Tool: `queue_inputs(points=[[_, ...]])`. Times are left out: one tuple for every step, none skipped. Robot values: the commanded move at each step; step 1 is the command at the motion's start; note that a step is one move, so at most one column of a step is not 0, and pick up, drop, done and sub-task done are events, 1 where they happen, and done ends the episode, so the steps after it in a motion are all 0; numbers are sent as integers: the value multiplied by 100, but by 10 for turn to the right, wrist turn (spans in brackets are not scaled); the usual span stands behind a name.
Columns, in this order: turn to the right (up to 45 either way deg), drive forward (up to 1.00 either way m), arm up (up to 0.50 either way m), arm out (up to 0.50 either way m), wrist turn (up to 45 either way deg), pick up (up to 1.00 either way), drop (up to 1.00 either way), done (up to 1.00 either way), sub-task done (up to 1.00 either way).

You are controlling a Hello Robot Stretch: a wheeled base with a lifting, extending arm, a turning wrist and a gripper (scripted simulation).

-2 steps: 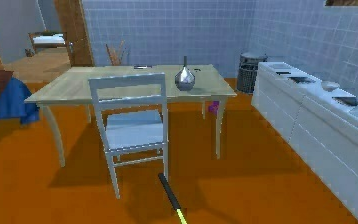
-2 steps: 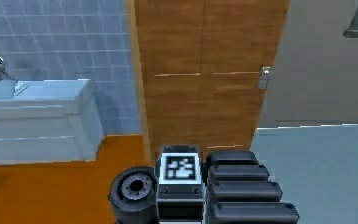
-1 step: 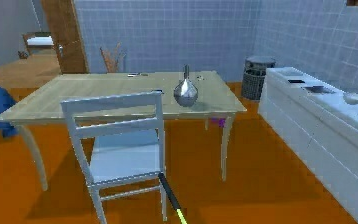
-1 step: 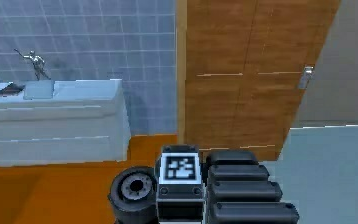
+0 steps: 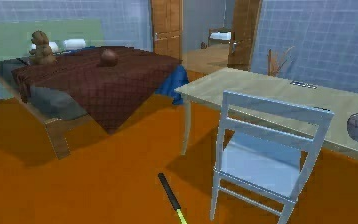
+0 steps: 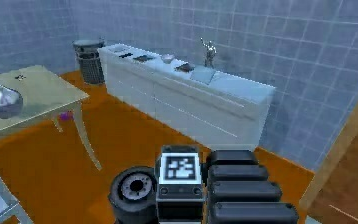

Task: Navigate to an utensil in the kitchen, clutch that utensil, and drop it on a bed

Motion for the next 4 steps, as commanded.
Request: queue_inputs(points=[[-180, 0, 0, 0, 0, 0, 0, 0, 0], [0, 100, 0, 0, 0, 0, 0, 0, 0], [0, 45, 0, 0, 0, 0, 0, 0, 0], [0, 55, 0, 0, 0, 0, 0, 0, 0]])
